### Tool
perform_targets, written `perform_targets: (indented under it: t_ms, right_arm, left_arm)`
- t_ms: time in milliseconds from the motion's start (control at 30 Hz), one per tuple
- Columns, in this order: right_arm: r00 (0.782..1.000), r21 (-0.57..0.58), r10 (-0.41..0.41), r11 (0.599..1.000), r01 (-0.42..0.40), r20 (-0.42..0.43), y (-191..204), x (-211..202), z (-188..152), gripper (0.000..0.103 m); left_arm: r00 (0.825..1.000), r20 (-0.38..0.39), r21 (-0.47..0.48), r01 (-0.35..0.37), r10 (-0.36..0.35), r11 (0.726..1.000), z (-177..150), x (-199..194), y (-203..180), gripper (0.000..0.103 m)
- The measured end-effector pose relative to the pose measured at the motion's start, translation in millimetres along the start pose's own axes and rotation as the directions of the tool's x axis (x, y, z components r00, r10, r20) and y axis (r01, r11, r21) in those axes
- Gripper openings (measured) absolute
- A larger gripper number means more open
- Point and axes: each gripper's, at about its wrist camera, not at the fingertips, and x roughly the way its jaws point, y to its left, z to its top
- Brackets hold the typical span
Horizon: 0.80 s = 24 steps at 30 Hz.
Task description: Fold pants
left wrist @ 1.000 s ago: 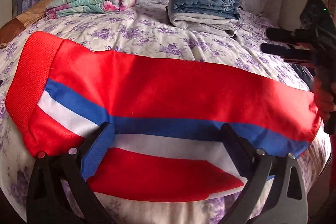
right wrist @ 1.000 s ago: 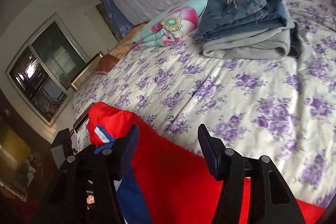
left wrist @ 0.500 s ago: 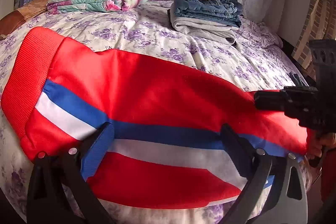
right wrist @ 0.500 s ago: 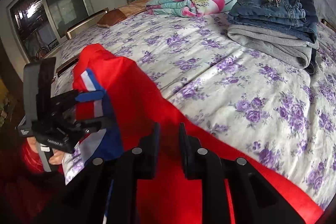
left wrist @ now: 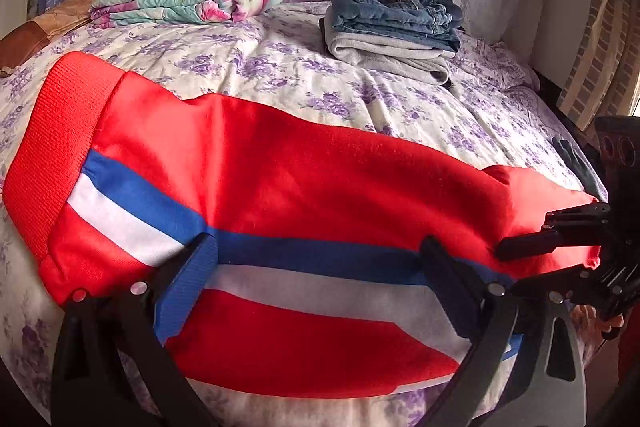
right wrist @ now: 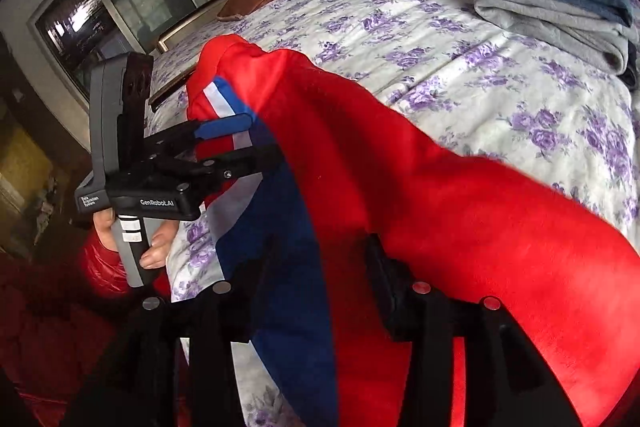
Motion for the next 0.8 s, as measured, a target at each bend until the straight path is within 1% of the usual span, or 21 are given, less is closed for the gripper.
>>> perform_targets:
  t_ms: [33, 133, 200, 233, 267, 300, 333, 367, 400, 433, 500, 533, 567, 633, 733, 767, 800]
  right_arm:
    - [1.000, 0.008, -0.009, 1.000, 0.009, 0.016, -2, -6, 2, 0.045]
    - [0.989, 0.024, -0.062, 0.998, 0.059, 0.136, -12, -34, 21, 0.045]
    - [0.980, 0.070, -0.120, 0.991, 0.110, 0.161, -29, -35, 41, 0.045]
    - [0.977, 0.107, -0.153, 0.985, 0.137, 0.148, -43, -28, 51, 0.045]
    - [0.978, 0.148, -0.173, 0.977, 0.155, 0.116, -57, -17, 59, 0.044]
    - [0.980, 0.178, -0.185, 0.969, 0.170, 0.075, -70, -4, 65, 0.038]
    - [0.981, 0.194, -0.192, 0.964, 0.182, 0.037, -79, 6, 67, 0.035]
    - [0.981, 0.209, -0.196, 0.960, 0.188, 0.015, -86, 13, 66, 0.028]
    - [0.981, 0.230, -0.191, 0.956, 0.182, 0.016, -90, 14, 63, 0.026]
    - [0.986, 0.251, -0.166, 0.956, 0.152, 0.034, -88, 10, 58, 0.025]
    - [0.998, 0.255, -0.047, 0.966, 0.035, 0.040, -74, 2, 45, 0.025]
    - [0.999, 0.228, -0.016, 0.974, 0.008, 0.030, -61, -2, 37, 0.025]
    - [1.000, 0.199, -0.010, 0.980, 0.005, 0.020, -49, -5, 30, 0.025]
    - [1.000, 0.167, -0.011, 0.986, 0.008, 0.016, -30, -6, 14, 0.025]
    - [0.994, 0.130, -0.084, 0.989, 0.074, 0.071, -12, -10, -4, 0.025]
    - [0.989, 0.111, -0.113, 0.988, 0.102, 0.091, -6, -12, -8, 0.025]
    - [0.983, 0.086, -0.148, 0.987, 0.139, 0.110, 1, -14, -13, 0.025]
  left_arm:
    - [1.000, 0.000, 0.000, 0.000, 0.000, 1.000, 0, 0, 0, 0.098]
    - [1.000, 0.000, -0.001, 0.000, 0.000, 1.000, 0, 0, 0, 0.098]
    - [1.000, -0.001, 0.000, -0.001, 0.001, 1.000, 0, 0, 0, 0.098]
    - [1.000, -0.001, 0.000, -0.002, 0.002, 1.000, 0, 0, 0, 0.098]
    - [1.000, -0.001, 0.000, -0.002, 0.002, 1.000, -1, -1, 0, 0.098]
    - [1.000, -0.001, 0.000, -0.003, 0.003, 1.000, 0, -1, 0, 0.098]
    - [1.000, -0.001, 0.001, -0.003, 0.003, 1.000, 0, -1, 0, 0.098]
    - [1.000, -0.001, 0.001, -0.003, 0.003, 1.000, 0, -1, 0, 0.098]
    - [1.000, 0.000, 0.003, -0.003, 0.003, 1.000, -1, -1, 0, 0.098]
    - [1.000, 0.002, 0.003, -0.001, 0.001, 1.000, -1, -1, 1, 0.098]
    - [1.000, 0.005, -0.001, 0.005, -0.005, 1.000, -1, -2, 2, 0.098]
    - [1.000, 0.006, -0.002, 0.006, -0.006, 1.000, -1, -2, 2, 0.098]
    - [1.000, 0.005, 0.000, 0.005, -0.005, 1.000, -1, -2, 2, 0.098]
    - [1.000, 0.006, -0.001, 0.009, -0.009, 1.000, -1, -2, 3, 0.098]
    - [0.999, 0.011, -0.027, 0.034, -0.034, 0.999, 0, -7, 6, 0.098]
    - [0.998, 0.013, -0.051, 0.061, -0.060, 0.997, 1, -12, 9, 0.098]
    - [0.994, 0.020, -0.090, 0.112, -0.110, 0.990, 4, -18, 13, 0.098]
